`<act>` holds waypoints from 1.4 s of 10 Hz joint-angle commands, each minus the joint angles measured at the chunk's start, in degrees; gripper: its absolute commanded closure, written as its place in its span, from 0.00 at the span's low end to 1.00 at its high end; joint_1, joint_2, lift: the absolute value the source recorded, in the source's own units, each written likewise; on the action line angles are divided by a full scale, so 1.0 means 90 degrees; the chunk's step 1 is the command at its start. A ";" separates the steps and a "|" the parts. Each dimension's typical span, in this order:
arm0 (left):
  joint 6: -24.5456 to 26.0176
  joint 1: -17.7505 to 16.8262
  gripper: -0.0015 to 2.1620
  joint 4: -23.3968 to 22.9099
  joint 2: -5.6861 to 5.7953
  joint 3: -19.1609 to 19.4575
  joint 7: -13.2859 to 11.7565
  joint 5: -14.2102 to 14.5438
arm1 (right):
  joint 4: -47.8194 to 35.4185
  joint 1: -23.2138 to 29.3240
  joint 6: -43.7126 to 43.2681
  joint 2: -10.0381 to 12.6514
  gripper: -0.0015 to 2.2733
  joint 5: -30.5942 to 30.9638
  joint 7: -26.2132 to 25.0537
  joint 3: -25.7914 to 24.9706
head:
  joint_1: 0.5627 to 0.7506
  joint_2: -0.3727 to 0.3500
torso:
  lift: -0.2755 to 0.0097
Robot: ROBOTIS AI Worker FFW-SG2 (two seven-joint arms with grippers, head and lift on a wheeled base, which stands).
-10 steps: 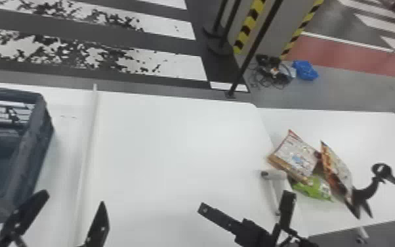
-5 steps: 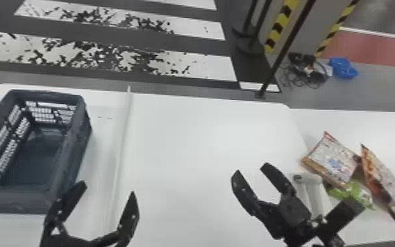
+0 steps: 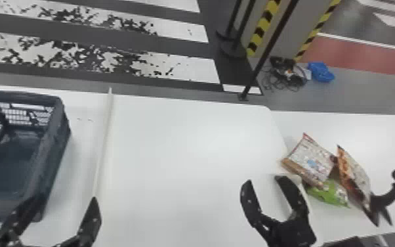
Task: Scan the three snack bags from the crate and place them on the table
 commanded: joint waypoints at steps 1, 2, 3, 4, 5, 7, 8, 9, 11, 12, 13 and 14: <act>-0.0193 0.0215 0.08 -0.0120 0.0000 0.0073 -0.0020 -0.0063 | 0.0013 0.0073 0.0261 -0.0065 0.03 -0.0034 -0.0028 -0.0160 | 0.70 0.11 | 0.84; -0.0212 0.0333 0.08 -0.0198 -0.0010 0.0005 -0.0049 -0.0171 | 0.0003 0.0122 0.0593 -0.0133 0.03 -0.0034 -0.0136 -0.0160 | 0.70 0.09 | 0.84; -0.0212 0.0411 0.08 -0.0256 -0.0040 -0.0083 -0.0039 -0.0327 | 0.0042 0.0171 0.0671 -0.0211 0.03 -0.0024 -0.0263 -0.0131 | 0.70 0.07 | 0.84; -0.0251 0.0479 0.08 -0.0334 -0.0030 -0.0161 -0.0049 -0.0385 | 0.0023 0.0269 0.0671 -0.0260 0.03 -0.0043 -0.0341 -0.0131 | 0.70 0.04 | 0.84; -0.0290 0.0489 0.08 -0.0334 -0.0059 -0.0181 -0.0069 -0.0415 | 0.0023 0.0366 0.0573 -0.0328 0.03 -0.0102 -0.0429 -0.0150 | 0.70 0.03 | 0.84; -0.0290 0.0557 0.08 -0.0354 -0.0137 -0.0259 -0.0059 -0.0493 | -0.0124 0.0786 0.0163 -0.0455 0.03 -0.0512 -0.0409 -0.0404 | 0.70 0.03 | 0.84; -0.0290 0.0557 0.08 -0.0344 -0.0186 -0.0396 -0.0049 -0.0639 | -0.0124 0.0913 0.0027 -0.0514 0.03 -0.0727 -0.0380 -0.0570 | 0.70 0.03 | 0.84; -0.0290 0.0557 0.08 -0.0344 -0.0186 -0.0513 0.0039 -0.0766 | -0.0104 0.1011 -0.0091 -0.0524 0.02 -0.0932 -0.0273 -0.0687 | 0.70 0.03 | 0.84; -0.0290 0.0547 0.08 -0.0295 -0.0206 -0.0562 0.0068 -0.0825 | -0.0104 0.1030 -0.0110 -0.0543 0.02 -0.1078 -0.0243 -0.0707 | 0.70 0.03 | 0.84; -0.0251 0.0557 0.08 -0.0276 -0.0235 -0.0562 0.0097 -0.0825 | -0.0104 0.1030 -0.0110 -0.0592 0.02 -0.1157 -0.0243 -0.0707 | 0.70 0.03 | 0.84; -0.0212 0.0557 0.08 -0.0256 -0.0264 -0.0562 0.0107 -0.0825 | -0.0104 0.1030 -0.0110 -0.0631 0.02 -0.1235 -0.0243 -0.0726 | 0.70 0.03 | 0.84; -0.0154 0.0538 0.08 -0.0207 -0.0313 -0.0562 0.0097 -0.0825 | -0.0104 0.1030 -0.0110 -0.0641 0.02 -0.1293 -0.0243 -0.0736 | 0.70 0.03 | 0.84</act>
